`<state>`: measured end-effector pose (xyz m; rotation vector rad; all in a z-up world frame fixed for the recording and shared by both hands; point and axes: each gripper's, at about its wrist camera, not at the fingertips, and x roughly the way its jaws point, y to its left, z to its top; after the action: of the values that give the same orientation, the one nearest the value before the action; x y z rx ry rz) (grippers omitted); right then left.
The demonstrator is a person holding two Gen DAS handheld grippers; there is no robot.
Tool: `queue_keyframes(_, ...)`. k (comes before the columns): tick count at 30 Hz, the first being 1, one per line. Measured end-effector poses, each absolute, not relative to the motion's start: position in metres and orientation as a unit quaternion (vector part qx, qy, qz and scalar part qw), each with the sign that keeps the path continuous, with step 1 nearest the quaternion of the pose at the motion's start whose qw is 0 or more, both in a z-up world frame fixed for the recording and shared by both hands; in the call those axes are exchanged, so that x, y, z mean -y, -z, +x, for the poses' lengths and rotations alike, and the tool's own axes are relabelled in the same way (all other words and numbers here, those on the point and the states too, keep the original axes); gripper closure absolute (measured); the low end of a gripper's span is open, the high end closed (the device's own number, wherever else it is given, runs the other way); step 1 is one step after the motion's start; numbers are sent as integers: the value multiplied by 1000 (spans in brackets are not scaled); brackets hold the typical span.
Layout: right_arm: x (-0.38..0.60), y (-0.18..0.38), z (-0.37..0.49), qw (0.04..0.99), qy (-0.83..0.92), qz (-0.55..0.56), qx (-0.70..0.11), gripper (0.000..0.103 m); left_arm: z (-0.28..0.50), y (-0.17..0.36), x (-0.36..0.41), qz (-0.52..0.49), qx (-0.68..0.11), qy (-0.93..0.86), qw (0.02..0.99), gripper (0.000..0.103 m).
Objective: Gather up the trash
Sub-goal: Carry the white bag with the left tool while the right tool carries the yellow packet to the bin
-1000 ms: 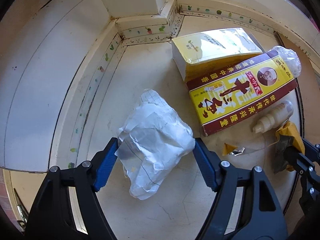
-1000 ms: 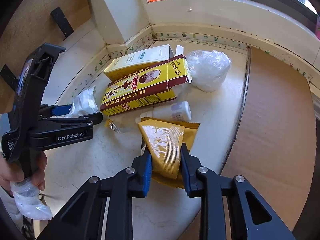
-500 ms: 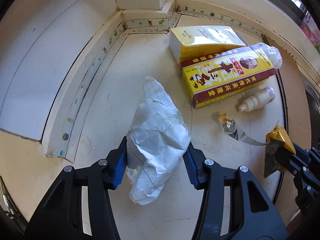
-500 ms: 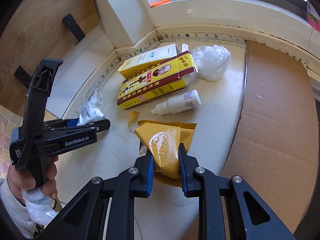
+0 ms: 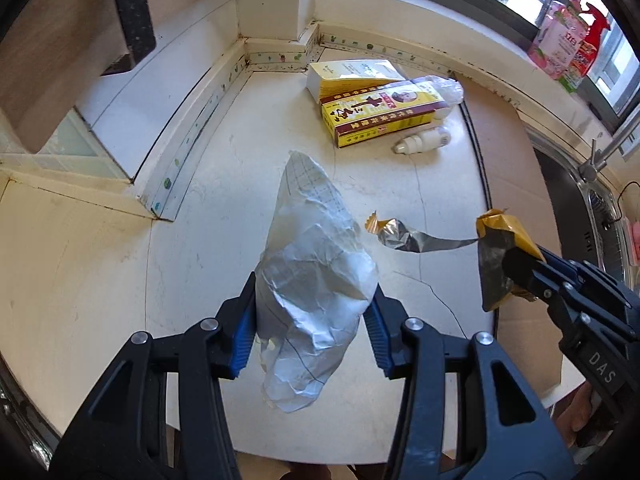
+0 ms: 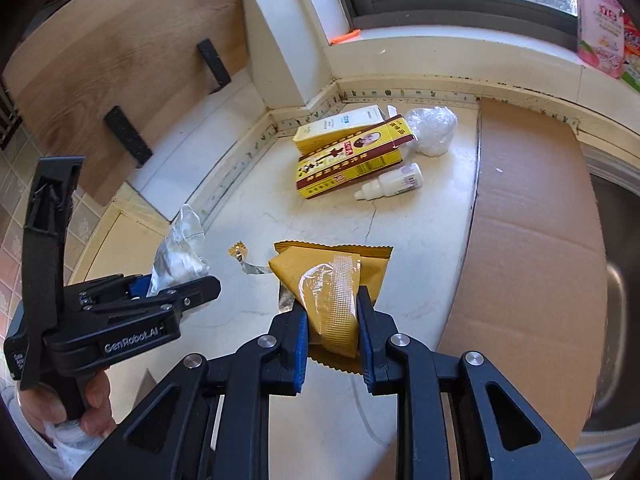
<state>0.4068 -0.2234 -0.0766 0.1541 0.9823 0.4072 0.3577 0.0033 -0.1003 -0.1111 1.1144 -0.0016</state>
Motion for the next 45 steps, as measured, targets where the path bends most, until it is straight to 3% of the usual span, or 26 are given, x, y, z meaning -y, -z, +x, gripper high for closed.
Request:
queue_keyframes(13,193,32,249,884,-165,84,-428,83,210,46,-13,-51,-472,52,879,59)
queue_keyframes(21,165,29,144,885,-154,84,-431,83,127,43,-14,-34,-459,78,885,59)
queue_keyframes(27,143,48,86,873,-155,52,-460,83,87,60,-12,-36,-472,91,876,59)
queue_keyframes(36,147,91,68,847,-156,49,-506,83,68,101,-5,-38,-505,76,859,59)
queue_keyframes(45,170,194,68,800,-157,80,-574,83,65,207,11,-41,-574,39,817,58)
